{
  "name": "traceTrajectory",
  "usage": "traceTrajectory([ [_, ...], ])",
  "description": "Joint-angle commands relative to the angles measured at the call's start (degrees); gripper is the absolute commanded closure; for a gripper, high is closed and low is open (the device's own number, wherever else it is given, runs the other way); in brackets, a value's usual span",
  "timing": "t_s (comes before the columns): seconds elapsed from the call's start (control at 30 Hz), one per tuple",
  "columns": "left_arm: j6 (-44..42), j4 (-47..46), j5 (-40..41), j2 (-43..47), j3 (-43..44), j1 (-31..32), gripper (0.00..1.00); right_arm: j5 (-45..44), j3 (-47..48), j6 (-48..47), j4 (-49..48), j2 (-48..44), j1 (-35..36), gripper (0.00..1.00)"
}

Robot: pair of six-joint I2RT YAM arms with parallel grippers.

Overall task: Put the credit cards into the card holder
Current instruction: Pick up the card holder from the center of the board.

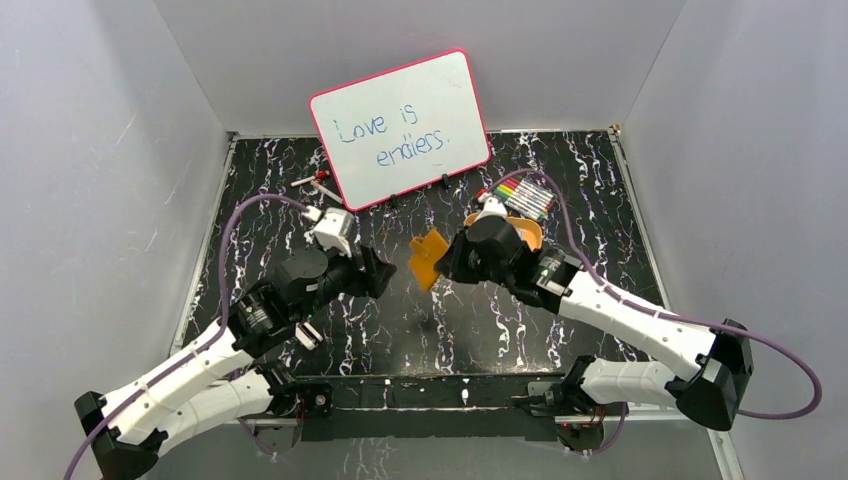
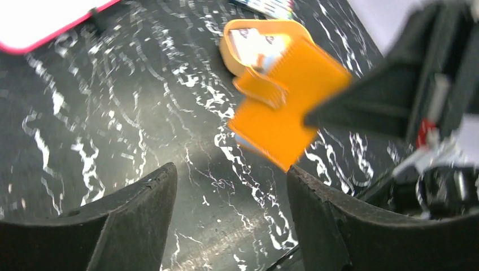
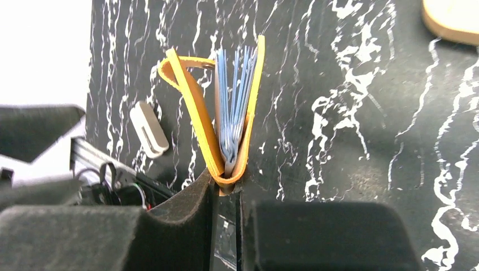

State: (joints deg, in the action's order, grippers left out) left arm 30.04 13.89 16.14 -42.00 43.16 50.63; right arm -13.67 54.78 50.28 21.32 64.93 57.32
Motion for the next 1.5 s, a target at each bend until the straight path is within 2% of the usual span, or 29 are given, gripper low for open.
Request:
traceTrajectory([
  [0.0,-21.6,-6.7,-15.8,-2.7,2.9,1.2,0.22,3.9,6.6,0.0,5.3,1.0,-5.6,1.0],
  [0.03,-24.0,-7.8,-18.0,-2.8,2.5,2.1,0.13,4.9,7.4,0.6,5.4,1.1,-6.4,1.0],
  [0.1,-28.8,-11.4,-17.4,-2.9,1.0,5.8,0.1,6.1,9.0,1.4,5.6,1.8,-7.3,1.0],
  [0.23,-41.2,-13.6,-4.7,-9.0,2.1,17.0,0.1,8.3,12.2,2.6,6.1,3.7,-8.2,1.0],
  [0.37,-48.6,-18.7,6.5,-19.2,3.7,22.5,0.11,9.4,14.4,4.1,6.2,4.8,-8.4,1.0],
  [0.5,-53.2,-30.4,17.6,-23.1,1.9,22.9,0.14,10.0,13.9,5.6,5.5,4.0,-8.5,1.0],
  [0.57,-54.7,-34.3,20.6,-24.1,1.4,22.9,0.17,10.4,13.3,6.4,4.9,3.5,-8.4,1.0],
  [0.73,-55.8,-37.3,25.5,-26.7,1.4,22.9,0.26,11.0,12.6,7.2,4.0,3.1,-8.6,1.0],
  [0.87,-55.9,-39.2,29.9,-25.4,-0.1,22.9,0.24,10.5,12.3,7.6,3.7,2.6,-8.5,1.0],
  [1.07,-53.2,-39.0,30.0,-17.5,-2.3,23.6,0.2,9.8,11.7,7.5,3.6,2.3,-9.0,1.0],
  [1.27,-50.0,-32.0,24.6,-12.4,-2.0,24.2,0.16,8.7,12.1,6.8,4.3,2.5,-9.7,1.0],
  [1.47,-50.3,-27.6,22.6,-13.3,-2.7,24.2,0.14,9.7,12.1,7.4,3.6,2.7,-10.0,1.0],
])
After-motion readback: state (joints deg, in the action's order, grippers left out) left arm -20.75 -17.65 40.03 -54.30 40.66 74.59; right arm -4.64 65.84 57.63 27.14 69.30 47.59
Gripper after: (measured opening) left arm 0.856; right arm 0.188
